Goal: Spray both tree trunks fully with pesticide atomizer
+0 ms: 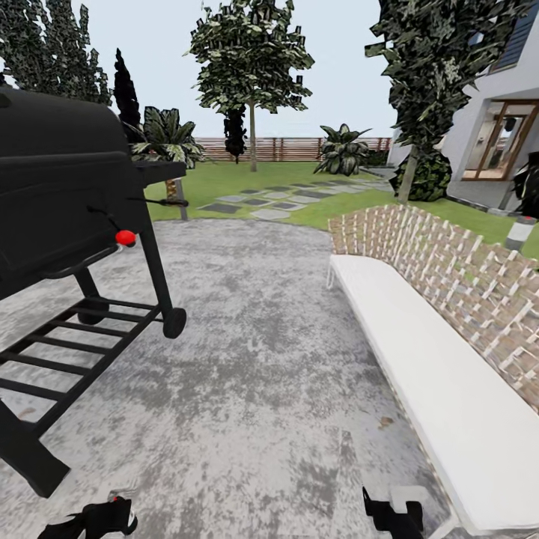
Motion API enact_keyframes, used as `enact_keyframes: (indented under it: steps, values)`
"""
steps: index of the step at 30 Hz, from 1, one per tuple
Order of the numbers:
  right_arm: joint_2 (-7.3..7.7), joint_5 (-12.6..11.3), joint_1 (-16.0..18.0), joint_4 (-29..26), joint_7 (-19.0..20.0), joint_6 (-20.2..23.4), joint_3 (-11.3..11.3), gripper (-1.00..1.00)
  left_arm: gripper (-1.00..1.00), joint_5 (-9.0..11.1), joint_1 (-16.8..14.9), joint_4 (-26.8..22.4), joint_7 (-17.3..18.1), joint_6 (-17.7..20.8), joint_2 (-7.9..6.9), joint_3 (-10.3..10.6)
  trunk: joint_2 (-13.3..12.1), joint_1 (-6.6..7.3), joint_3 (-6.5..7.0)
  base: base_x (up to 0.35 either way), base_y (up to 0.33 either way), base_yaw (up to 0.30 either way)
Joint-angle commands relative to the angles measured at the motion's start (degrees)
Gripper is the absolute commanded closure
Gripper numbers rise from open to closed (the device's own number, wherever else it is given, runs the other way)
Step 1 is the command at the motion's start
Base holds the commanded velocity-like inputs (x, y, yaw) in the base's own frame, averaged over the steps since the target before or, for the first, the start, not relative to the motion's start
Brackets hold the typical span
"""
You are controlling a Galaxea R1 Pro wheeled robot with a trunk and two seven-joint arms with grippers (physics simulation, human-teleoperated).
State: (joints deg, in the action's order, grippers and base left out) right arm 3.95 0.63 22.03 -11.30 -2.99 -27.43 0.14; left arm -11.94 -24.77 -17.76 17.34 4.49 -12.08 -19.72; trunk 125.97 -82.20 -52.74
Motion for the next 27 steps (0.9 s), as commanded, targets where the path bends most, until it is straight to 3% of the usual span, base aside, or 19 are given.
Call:
enact_keyframes:
  steps: [1, 11, 21, 27]
  values:
    - [0.0, 0.07, 0.03, 0.04, -0.18, -0.17, 0.04, -1.0, 1.0, -0.4, 0.0, -0.11, 0.42, 0.35, 0.04, -0.5, 0.02, -0.02, -0.05, 0.333, 0.104, 0.0]
    - [0.0, 0.06, 0.03, 0.05, -0.17, -0.17, 0.04, -1.0, 1.0, -0.61, 0.07, 0.95, 0.41, 0.34, 0.13, -0.43, 0.02, -0.02, -0.05, 0.336, 0.057, -0.014]
    - [0.0, 0.07, 0.03, 0.05, -0.24, -0.17, 0.04, -1.0, 1.0, -0.63, 0.07, 1.06, 0.41, 0.34, 0.11, -0.49, 0.02, -0.02, -0.05, 0.339, 0.001, -0.248]
    - [0.0, 0.07, -0.01, 0.05, -0.19, -0.17, 0.04, -1.0, 1.0, -0.58, 0.07, 1.07, 0.41, 0.34, 0.05, -0.5, 0.02, -0.02, -0.05, 0.339, 0.0, -0.069]
